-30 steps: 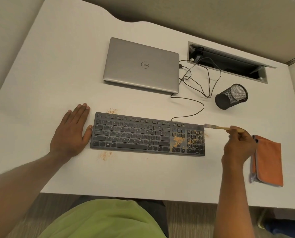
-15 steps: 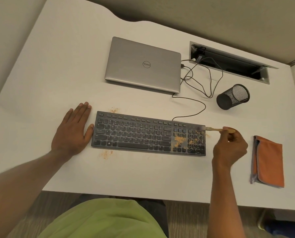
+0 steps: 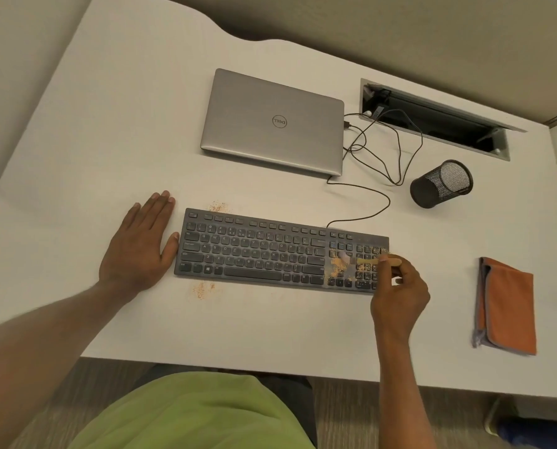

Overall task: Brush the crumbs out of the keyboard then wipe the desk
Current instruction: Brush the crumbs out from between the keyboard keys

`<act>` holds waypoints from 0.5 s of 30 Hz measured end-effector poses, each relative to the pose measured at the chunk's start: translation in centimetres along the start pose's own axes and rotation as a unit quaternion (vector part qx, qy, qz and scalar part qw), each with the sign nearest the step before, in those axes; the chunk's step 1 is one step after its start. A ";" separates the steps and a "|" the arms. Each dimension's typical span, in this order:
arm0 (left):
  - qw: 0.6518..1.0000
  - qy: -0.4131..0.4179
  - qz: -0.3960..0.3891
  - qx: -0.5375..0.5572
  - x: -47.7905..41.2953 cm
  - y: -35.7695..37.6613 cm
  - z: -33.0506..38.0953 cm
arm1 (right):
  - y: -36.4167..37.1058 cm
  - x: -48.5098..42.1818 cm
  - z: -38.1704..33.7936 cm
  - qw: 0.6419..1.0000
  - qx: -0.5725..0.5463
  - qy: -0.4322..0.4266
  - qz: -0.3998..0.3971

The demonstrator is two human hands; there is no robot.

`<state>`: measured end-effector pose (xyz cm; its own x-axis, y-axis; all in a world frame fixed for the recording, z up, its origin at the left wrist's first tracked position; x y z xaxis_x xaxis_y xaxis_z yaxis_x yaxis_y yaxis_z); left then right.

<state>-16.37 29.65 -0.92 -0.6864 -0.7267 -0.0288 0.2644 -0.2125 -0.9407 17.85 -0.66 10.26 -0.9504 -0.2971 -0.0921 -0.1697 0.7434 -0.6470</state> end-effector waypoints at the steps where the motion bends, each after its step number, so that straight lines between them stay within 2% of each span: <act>1: 1.000 0.001 0.000 0.000 0.0 0.0 0.0 | -0.2 -0.1 -0.2 1.000 0.000 -0.003 0.001; 6: 1.000 0.002 0.001 -0.002 0.0 0.0 0.1 | 0.1 -1.1 -1.3 0.999 -0.035 0.011 0.038; 15: 1.000 0.000 -0.002 -0.005 0.0 0.1 -0.1 | -0.2 0.8 -0.3 1.000 -0.003 -0.008 0.006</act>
<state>-16.38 29.70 -1.04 -0.6869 -0.7263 -0.0245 0.2544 -0.2087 -0.9443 17.07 -0.81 10.55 -0.9482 -0.2976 -0.1116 -0.1601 0.7506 -0.6411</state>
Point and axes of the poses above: each hand's wrist, its own x-axis away from the middle knuckle, its own y-axis out of the palm, z = x × y, the point moved 5 cm from there along -x, towards the middle knuckle, and after that the axes turned 3 degrees about x, right-handed, at the moved point
